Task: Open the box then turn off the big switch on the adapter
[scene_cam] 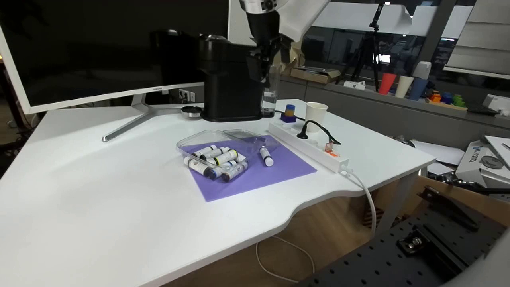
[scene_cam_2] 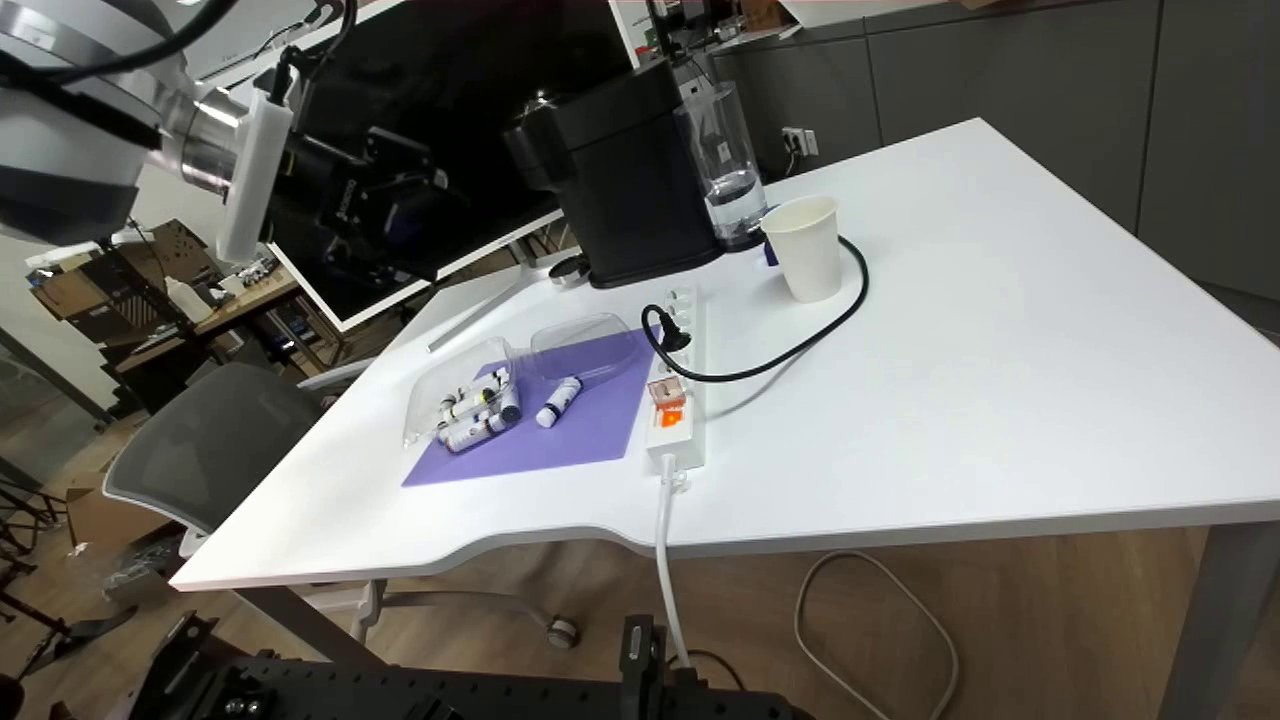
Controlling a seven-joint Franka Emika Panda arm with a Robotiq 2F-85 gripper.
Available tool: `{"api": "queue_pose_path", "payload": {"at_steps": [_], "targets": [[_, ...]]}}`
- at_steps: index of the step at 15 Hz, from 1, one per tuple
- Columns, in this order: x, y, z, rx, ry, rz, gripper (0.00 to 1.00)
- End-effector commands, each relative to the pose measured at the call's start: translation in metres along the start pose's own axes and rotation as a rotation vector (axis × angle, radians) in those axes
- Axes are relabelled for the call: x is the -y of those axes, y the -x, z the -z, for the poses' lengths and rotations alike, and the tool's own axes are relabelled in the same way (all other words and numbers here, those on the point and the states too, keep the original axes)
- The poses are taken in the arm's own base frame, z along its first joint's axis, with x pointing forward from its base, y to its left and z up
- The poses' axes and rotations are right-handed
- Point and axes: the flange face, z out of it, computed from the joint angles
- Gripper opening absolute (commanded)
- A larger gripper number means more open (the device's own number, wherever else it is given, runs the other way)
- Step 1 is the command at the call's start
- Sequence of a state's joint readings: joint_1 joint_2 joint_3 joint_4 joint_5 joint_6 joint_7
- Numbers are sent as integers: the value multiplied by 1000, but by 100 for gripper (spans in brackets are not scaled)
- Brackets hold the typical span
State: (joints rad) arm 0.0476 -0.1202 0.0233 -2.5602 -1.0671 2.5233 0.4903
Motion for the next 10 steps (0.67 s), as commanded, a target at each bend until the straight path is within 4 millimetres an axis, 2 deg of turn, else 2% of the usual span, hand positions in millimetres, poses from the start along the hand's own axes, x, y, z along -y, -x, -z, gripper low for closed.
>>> {"api": "queue_pose_path", "payload": {"at_steps": [1,3,4,10], "targets": [[-13,43,10,34,-158,-7,100],[-16,62,8,64,-275,14,100],[-24,73,9,76,-326,17,100],[-125,137,14,164,-428,-30,100]]}}
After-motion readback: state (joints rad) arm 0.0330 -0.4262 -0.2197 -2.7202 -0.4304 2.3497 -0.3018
